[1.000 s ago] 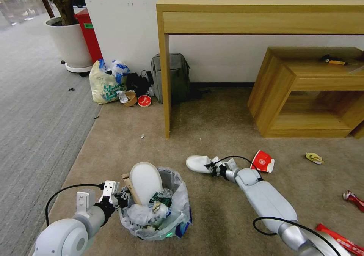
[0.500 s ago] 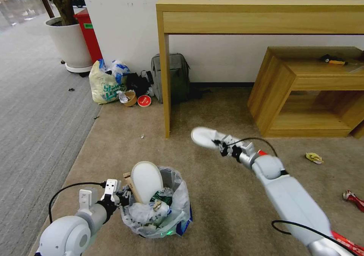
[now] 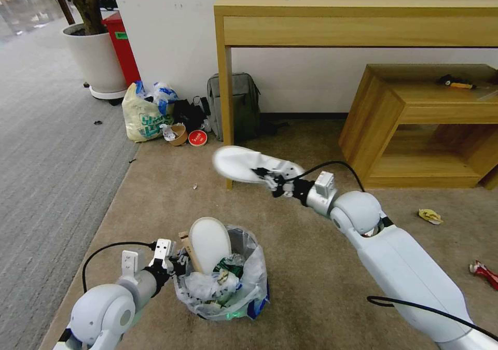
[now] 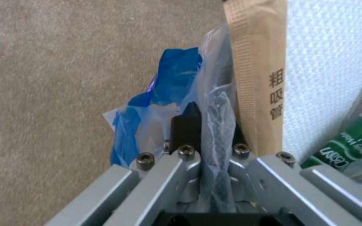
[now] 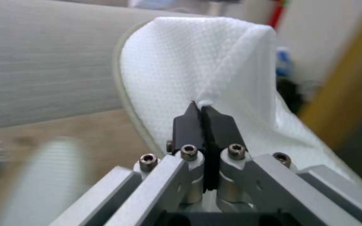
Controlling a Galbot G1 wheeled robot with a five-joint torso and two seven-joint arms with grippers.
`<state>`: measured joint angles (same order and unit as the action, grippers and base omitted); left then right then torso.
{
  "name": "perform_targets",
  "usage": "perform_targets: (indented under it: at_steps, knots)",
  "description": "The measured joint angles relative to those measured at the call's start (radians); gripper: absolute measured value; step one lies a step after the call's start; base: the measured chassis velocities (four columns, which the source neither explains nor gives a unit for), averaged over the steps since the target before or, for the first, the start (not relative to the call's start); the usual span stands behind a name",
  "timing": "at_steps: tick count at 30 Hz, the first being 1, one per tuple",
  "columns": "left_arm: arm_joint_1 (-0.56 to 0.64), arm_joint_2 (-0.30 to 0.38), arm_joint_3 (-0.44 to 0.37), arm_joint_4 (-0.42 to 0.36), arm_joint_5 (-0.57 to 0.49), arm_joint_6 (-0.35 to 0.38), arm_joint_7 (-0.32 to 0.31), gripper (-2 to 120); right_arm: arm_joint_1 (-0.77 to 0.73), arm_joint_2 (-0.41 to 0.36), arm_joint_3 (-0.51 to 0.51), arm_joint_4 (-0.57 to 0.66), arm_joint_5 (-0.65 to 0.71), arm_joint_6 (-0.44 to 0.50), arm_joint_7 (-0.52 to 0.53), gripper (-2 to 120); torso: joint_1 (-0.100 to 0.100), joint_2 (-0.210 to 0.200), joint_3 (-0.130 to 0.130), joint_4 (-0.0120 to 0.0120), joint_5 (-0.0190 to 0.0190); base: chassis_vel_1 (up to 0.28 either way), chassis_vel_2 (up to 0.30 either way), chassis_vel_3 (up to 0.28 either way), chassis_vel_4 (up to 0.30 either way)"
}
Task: Pick up the trash bin and place the garbage on the floor into it.
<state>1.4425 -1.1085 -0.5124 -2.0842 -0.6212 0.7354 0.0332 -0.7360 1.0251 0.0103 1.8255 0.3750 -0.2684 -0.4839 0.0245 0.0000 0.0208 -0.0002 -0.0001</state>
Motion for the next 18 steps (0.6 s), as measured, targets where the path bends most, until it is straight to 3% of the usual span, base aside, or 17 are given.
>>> perform_targets:
  at_steps: [6,18]
  knots:
    - [-0.037,0.004,0.020,0.013,-0.035,0.000,-0.023,0,-0.008,-0.024,-0.145,0.059,0.036,-0.023,0.047,0,0.000,0.000,0.000,-0.0001,0.0001,0.000,0.000,0.000,0.000]
    - [-0.059,0.009,0.033,0.027,-0.050,0.000,-0.039,0,-0.065,-0.056,-0.241,0.108,0.022,-0.031,0.060,0,0.000,0.000,0.000,-0.0002,0.0001,0.000,0.000,0.000,0.000]
